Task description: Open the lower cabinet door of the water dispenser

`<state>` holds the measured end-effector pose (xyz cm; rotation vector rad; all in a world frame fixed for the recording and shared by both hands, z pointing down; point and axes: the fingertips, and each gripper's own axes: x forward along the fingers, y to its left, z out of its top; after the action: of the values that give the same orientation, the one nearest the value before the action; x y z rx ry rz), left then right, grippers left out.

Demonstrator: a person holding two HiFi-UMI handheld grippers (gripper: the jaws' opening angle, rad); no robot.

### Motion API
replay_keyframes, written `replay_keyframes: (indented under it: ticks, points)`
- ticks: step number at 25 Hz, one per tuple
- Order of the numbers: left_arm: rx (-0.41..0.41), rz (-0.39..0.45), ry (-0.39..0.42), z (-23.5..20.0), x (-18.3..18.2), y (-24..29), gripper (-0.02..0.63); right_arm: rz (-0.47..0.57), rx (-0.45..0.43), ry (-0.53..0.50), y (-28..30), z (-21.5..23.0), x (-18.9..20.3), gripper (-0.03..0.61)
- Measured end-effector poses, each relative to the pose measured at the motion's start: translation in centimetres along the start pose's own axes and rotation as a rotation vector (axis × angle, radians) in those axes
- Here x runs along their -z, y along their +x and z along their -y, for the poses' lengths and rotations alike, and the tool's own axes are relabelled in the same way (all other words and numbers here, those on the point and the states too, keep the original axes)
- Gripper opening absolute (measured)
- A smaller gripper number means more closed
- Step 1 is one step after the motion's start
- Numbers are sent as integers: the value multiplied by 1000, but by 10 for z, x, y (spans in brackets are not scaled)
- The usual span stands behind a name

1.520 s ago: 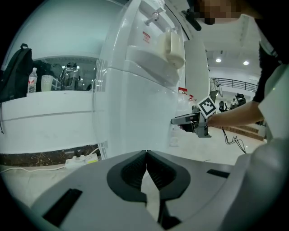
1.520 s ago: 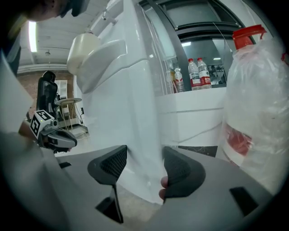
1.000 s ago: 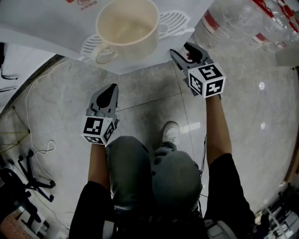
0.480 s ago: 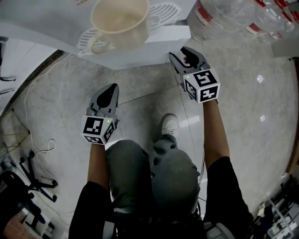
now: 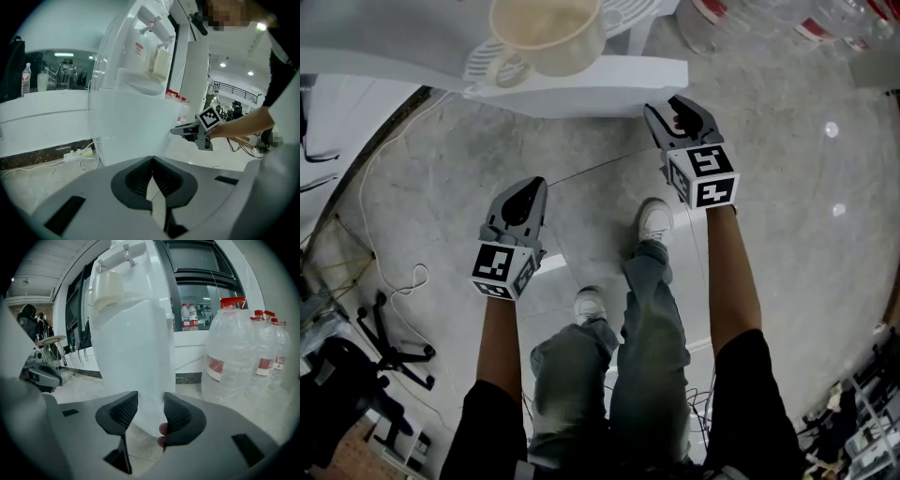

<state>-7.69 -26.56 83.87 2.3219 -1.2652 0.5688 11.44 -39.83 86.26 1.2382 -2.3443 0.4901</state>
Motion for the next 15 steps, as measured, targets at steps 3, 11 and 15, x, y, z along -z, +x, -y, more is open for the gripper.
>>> replay_keyframes:
  ticks: [3,11,15]
  points:
    - [9,-24,-9,4,4,-22,12,-32,11,24,-13,-17,3,193]
    - [34,-70,8,40,14,-64,12,-93,-33,-8,-58,-71,32,193]
    - [21,-63,13,55,14,-71,12,-70,-46,-1,-73,-94,44,186]
